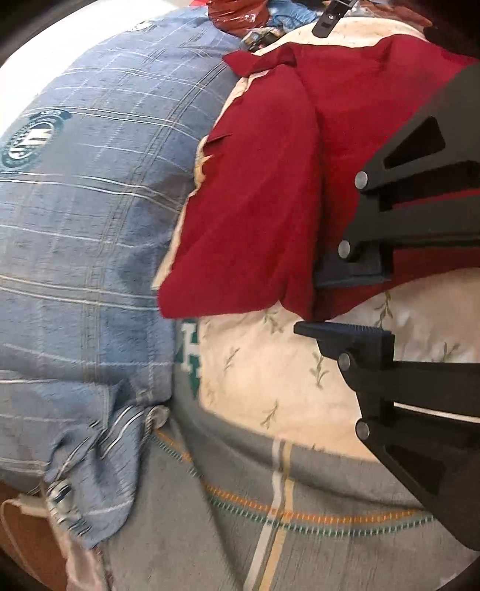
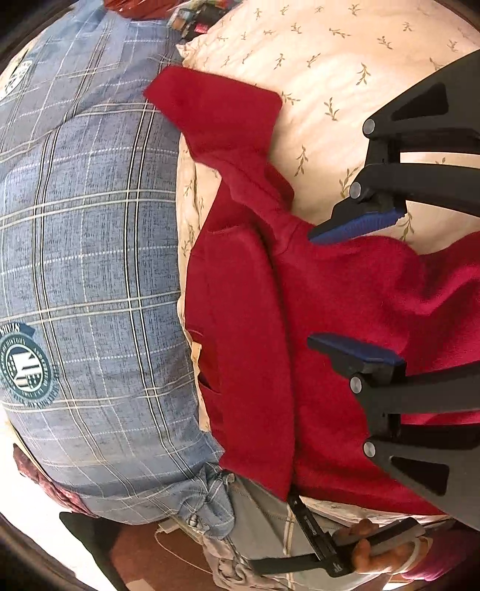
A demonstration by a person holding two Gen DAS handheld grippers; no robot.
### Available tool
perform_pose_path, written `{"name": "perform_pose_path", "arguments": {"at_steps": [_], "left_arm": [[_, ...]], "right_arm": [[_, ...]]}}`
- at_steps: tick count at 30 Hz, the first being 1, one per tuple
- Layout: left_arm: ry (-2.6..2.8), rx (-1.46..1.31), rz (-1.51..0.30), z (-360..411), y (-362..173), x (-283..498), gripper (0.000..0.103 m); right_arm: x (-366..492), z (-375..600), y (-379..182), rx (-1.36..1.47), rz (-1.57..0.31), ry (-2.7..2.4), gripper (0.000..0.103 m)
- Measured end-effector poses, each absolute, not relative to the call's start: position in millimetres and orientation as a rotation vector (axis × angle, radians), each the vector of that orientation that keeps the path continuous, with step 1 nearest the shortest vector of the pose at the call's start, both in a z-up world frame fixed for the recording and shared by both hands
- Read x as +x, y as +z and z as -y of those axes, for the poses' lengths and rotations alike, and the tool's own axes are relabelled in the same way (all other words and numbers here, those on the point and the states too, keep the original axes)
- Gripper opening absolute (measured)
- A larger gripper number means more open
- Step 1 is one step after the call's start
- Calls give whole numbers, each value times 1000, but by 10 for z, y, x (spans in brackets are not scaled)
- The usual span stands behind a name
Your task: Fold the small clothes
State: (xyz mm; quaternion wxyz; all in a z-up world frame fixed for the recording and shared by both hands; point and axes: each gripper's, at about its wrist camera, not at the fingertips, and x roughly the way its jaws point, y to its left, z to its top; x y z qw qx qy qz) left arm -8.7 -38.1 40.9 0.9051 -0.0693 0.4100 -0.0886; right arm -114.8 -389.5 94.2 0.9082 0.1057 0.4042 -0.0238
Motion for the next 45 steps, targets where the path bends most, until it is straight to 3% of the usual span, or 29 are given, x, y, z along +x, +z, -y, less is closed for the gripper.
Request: {"name": "perform_pose_path", "arguments": {"at_steps": [7,12,20,24,29,37,45], "left_arm": [[-163,-91,-869,397,284,-59,13],[-146,-88,-868,390,313,-94,21],[-94,-53,-821,357,473,-206,53],[-91,-28,-772,373,592,-271,56],[-102,-54,-691,337,785,-370,73],[-157,-76,-696,514,761,-208,73],[-125,-50,-857,672,372,106,74]], "right_arm": [[-1181,3969,865,242,-856,-55,51],[-1167,3817,823,212,-873,-9,51],[-946,3442,729,160,-909,46,52],[-805,3280,720,121,-909,50,52],[-678,3218,766,108,-889,35,52],[-391,3300,745,126,-873,-32,55],[-162,3482,493,172,-920,-82,55]]}}
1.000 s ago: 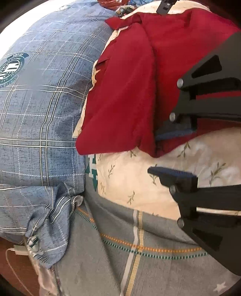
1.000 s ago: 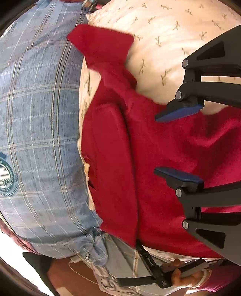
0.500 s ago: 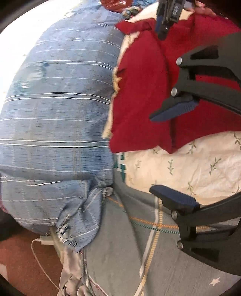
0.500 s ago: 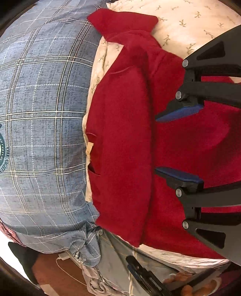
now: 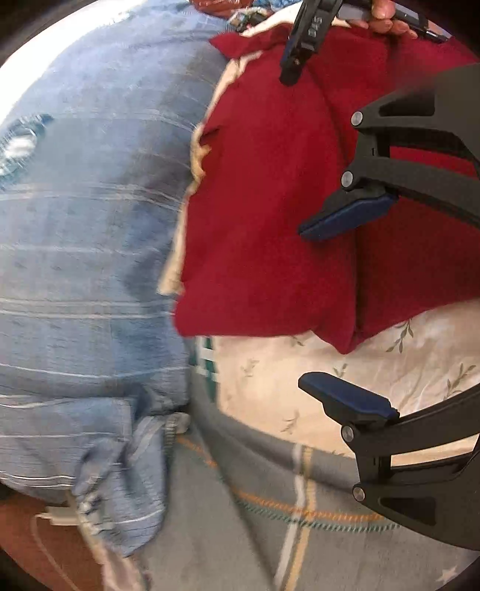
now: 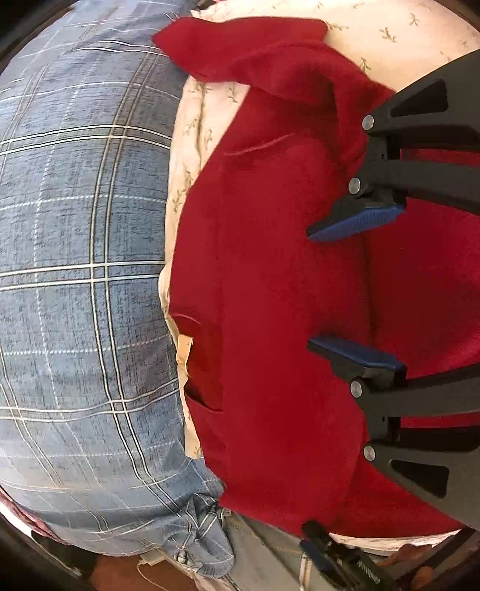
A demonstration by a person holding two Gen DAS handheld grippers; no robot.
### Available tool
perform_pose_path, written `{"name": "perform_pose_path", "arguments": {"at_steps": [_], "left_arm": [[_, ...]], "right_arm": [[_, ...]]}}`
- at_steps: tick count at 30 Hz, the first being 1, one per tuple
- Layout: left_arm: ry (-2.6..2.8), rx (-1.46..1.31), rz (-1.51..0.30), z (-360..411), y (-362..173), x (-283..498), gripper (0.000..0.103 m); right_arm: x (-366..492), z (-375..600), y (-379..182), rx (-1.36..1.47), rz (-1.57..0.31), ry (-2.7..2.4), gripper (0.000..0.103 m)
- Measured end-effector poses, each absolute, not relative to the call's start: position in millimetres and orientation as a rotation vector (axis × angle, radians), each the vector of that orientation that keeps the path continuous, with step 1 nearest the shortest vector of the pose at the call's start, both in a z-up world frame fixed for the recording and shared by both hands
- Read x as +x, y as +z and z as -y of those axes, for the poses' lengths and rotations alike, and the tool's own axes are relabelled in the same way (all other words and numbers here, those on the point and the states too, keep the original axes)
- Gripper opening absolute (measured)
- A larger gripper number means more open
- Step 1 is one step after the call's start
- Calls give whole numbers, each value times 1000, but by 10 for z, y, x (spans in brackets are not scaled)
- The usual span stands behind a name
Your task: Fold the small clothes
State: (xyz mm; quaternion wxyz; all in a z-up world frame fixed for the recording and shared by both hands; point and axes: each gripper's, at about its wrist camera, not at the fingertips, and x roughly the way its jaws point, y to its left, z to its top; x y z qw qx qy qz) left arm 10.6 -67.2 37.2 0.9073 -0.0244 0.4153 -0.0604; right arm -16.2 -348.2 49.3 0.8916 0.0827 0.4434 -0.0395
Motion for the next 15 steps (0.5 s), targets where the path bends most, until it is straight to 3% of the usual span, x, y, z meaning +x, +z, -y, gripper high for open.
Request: {"name": "perform_pose_path", "arguments": {"at_steps": [9,10,13,15], "left_arm": [[-121,-71,-886,640,242,123,82],[-123,-77,-889,630,237,128,82],[-121,-79,-888,635,235,120,83],[-116,-71,-884,650,238,116,83]], "right_arm": [[-187,3654,638,185,-910,-44,56],[-200,3758,738,171,-883,-76,59],[-204,4176,978,172,-819,-186,81],[-170,4527,1043,223,-802,-265,83]]}}
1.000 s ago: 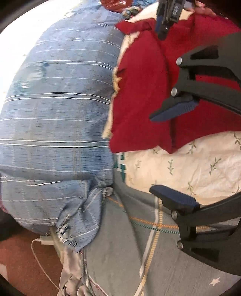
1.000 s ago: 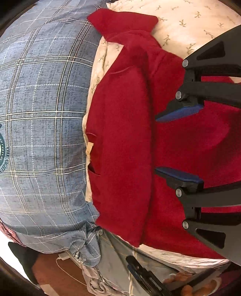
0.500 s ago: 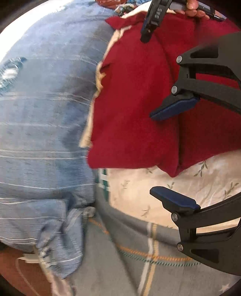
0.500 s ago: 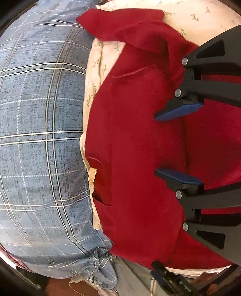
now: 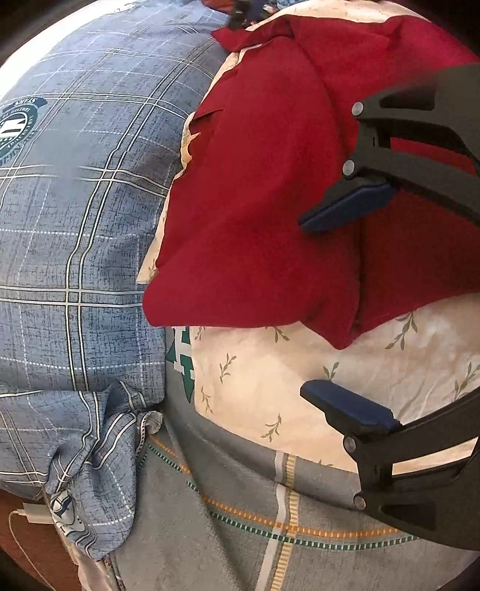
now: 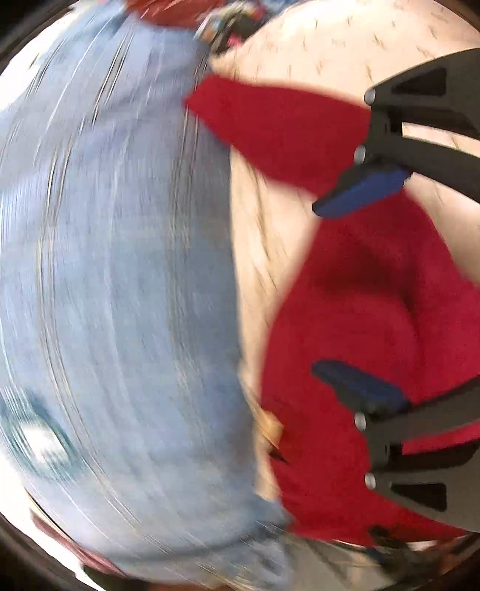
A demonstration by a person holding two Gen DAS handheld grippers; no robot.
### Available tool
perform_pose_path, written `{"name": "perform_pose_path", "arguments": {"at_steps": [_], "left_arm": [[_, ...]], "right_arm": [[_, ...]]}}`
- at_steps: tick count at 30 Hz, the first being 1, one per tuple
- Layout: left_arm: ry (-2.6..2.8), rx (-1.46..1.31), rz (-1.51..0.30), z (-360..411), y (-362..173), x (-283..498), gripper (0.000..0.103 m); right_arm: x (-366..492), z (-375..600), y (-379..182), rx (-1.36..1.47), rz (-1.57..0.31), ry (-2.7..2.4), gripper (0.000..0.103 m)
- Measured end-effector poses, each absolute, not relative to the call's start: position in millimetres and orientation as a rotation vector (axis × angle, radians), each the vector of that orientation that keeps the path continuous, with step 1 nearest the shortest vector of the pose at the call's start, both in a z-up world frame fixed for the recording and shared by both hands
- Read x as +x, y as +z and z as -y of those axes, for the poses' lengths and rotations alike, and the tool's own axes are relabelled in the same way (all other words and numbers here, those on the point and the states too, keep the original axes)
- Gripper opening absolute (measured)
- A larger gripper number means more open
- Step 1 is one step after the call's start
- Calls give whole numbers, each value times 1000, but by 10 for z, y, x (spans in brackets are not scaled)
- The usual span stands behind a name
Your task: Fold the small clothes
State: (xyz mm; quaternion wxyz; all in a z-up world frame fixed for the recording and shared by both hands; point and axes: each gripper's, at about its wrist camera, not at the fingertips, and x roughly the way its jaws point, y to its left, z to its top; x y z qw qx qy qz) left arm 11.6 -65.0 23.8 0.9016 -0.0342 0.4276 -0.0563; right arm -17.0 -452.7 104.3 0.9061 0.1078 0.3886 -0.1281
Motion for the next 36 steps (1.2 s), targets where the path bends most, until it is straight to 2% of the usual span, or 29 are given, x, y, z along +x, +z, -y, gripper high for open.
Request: {"name": "perform_pose_path", "arguments": {"at_steps": [7,19,21,23,24,25,26,28,36], "left_arm": [[-114,-75,-889,641,221,135,85],[-121,-74,-898,655,215,159,87],[-122,-76,-899,653,214,161,87],[-122,-76,-899,652,214,162,88],[-122,-76,-898,651,214,163,88],[-122,-76,-898,651,214,163,88],[-122,-76,-898,651,214,163,88],[-124,-76,-892,650,215,163,88],[-125,-82,-888,656,245,167,88]], "right_arm": [[195,5500,868,368,-895,-455,83],[639,5878,498,322,-982,-591,79],[648,5958,428,340,-998,-612,67],[629,6008,406,335,-994,-621,49],[608,6022,411,328,-985,-615,45],[600,6027,417,324,-981,-606,35],[584,6031,433,323,-977,-588,20],[530,6105,482,331,-950,-563,7],[78,5836,1080,311,-800,-394,7]]}}
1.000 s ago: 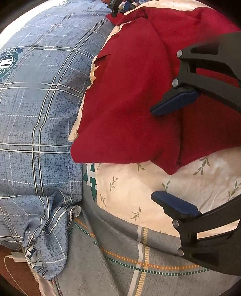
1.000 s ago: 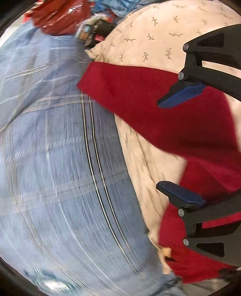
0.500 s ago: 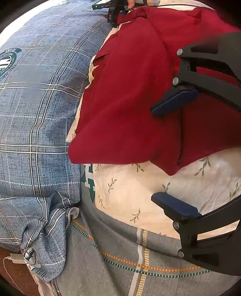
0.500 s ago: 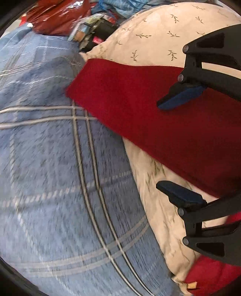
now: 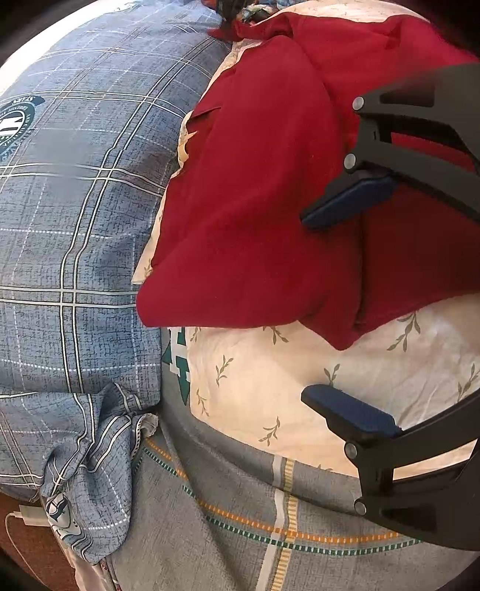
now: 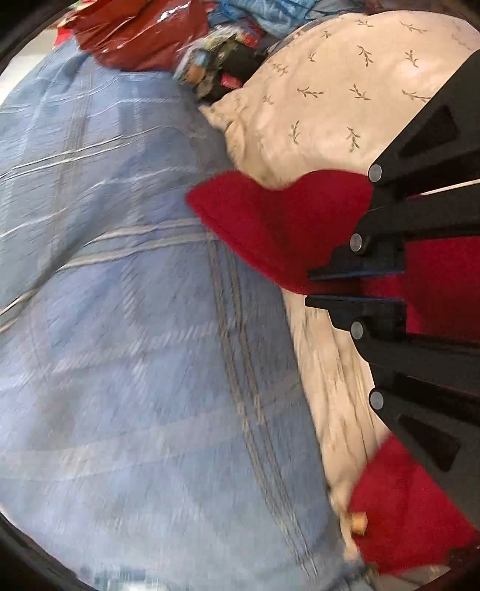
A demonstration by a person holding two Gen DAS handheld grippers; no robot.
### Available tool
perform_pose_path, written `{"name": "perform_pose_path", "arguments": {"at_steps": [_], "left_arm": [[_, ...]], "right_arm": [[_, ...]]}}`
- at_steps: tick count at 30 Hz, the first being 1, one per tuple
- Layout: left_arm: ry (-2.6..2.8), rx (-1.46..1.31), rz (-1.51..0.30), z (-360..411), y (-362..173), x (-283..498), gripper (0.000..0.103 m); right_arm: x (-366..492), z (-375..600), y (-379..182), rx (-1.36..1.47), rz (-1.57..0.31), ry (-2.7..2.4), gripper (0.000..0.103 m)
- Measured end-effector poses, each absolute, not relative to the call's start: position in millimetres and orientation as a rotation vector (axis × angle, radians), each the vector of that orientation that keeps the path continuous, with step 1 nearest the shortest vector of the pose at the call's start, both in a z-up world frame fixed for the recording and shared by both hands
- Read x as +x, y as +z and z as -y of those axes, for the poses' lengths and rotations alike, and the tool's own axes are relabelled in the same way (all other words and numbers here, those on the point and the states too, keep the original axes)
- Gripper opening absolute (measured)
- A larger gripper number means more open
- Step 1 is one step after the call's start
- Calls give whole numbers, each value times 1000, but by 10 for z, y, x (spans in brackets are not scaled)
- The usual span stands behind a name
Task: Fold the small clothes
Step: 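Grasp the other sweater sleeve with the right gripper and lift it, then fold the held sleeve across the sweater body with the right gripper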
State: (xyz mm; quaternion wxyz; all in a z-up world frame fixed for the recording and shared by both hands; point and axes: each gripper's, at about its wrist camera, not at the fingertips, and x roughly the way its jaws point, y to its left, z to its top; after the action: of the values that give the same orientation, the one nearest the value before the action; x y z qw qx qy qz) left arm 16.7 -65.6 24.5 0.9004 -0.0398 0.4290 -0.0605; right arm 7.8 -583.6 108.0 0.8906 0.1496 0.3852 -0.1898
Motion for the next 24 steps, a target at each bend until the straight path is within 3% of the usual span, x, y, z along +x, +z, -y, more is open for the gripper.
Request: {"name": "perform_pose_path", "arguments": {"at_steps": [8,14,21,24], "left_arm": [[-124,-93,-876,631,260,147,88],[-126,-100,-873,621,262,139,88],[-140,-129,-864,592,270,123,88],[-140,-141,-843,563,321,89,88]], "right_arm": [[-63,5486,1478,278,-775,-271,7],[-121,4610,1729,198,-746,-33,7],[-172,3736,1402,189,-815,228,8],[-164,3442,1037,138,-895,256,17]]}}
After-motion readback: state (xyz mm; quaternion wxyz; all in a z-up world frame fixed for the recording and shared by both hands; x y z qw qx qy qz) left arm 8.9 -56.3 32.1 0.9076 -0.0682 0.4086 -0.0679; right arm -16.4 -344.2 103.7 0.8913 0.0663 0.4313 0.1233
